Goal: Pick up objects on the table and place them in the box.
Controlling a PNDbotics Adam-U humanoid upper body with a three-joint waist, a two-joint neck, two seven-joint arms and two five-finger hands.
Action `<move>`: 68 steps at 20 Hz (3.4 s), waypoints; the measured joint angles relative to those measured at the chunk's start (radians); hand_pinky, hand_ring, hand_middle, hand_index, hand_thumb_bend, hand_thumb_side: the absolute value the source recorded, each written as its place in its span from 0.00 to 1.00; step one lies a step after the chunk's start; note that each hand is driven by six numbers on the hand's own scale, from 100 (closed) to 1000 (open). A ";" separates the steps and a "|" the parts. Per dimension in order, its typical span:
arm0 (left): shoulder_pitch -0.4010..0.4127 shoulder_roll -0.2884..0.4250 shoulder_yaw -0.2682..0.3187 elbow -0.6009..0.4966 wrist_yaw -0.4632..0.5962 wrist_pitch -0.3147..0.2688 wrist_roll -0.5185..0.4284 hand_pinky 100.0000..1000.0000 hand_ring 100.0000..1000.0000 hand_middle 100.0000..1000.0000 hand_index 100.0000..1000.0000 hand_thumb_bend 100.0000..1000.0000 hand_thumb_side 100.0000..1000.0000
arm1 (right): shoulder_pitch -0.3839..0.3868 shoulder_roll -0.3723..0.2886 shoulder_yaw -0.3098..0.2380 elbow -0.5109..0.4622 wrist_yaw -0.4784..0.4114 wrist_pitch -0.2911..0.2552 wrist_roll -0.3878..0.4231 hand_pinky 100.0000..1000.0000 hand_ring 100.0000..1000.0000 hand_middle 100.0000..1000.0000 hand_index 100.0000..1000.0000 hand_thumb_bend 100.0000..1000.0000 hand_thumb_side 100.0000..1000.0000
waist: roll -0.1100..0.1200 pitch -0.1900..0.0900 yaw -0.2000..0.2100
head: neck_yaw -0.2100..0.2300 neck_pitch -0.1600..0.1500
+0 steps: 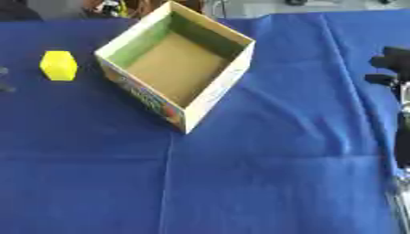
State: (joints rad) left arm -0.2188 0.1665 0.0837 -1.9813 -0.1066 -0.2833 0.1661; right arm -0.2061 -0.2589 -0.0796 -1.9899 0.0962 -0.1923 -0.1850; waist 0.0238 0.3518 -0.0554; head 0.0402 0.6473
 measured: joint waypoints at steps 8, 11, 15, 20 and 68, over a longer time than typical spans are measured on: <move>-0.016 0.068 0.006 0.000 -0.027 0.039 0.028 0.42 0.60 0.66 0.91 0.00 1.00 | 0.003 0.000 0.000 0.000 0.001 0.004 0.005 0.63 0.74 0.57 0.73 0.00 0.81 | 0.006 0.000 0.001 | 0.000 -0.003; -0.056 0.173 0.013 0.000 -0.105 0.109 0.025 0.44 0.63 0.69 0.93 0.00 0.90 | 0.005 0.000 0.000 0.000 0.003 0.006 0.007 0.63 0.74 0.57 0.73 0.00 0.81 | 0.010 0.000 0.000 | 0.000 0.001; -0.122 0.331 0.011 0.000 -0.245 0.238 -0.027 0.48 0.68 0.73 0.96 0.00 0.79 | 0.012 0.000 0.000 0.000 0.004 0.008 0.009 0.63 0.74 0.57 0.73 0.00 0.81 | 0.014 -0.005 -0.001 | -0.002 0.002; -0.180 0.485 -0.015 0.001 -0.363 0.338 -0.164 0.54 0.74 0.78 0.99 0.00 0.77 | 0.014 0.000 0.001 0.000 0.007 0.006 0.012 0.63 0.74 0.57 0.73 0.00 0.81 | 0.011 -0.007 -0.006 | -0.009 0.008; -0.808 0.624 -0.238 0.965 -0.791 -0.025 -0.952 0.77 0.93 0.99 1.00 0.82 0.77 | 0.038 -0.009 0.038 0.000 0.045 0.006 0.061 0.63 0.75 0.57 0.73 0.00 0.83 | 0.000 0.047 -0.041 | 0.011 -0.036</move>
State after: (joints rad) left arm -1.0266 0.7909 -0.1547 -1.0168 -0.8972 -0.3079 -0.7860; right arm -0.1679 -0.2682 -0.0413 -1.9898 0.1407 -0.1863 -0.1236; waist 0.0238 0.3984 -0.0969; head 0.0513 0.6112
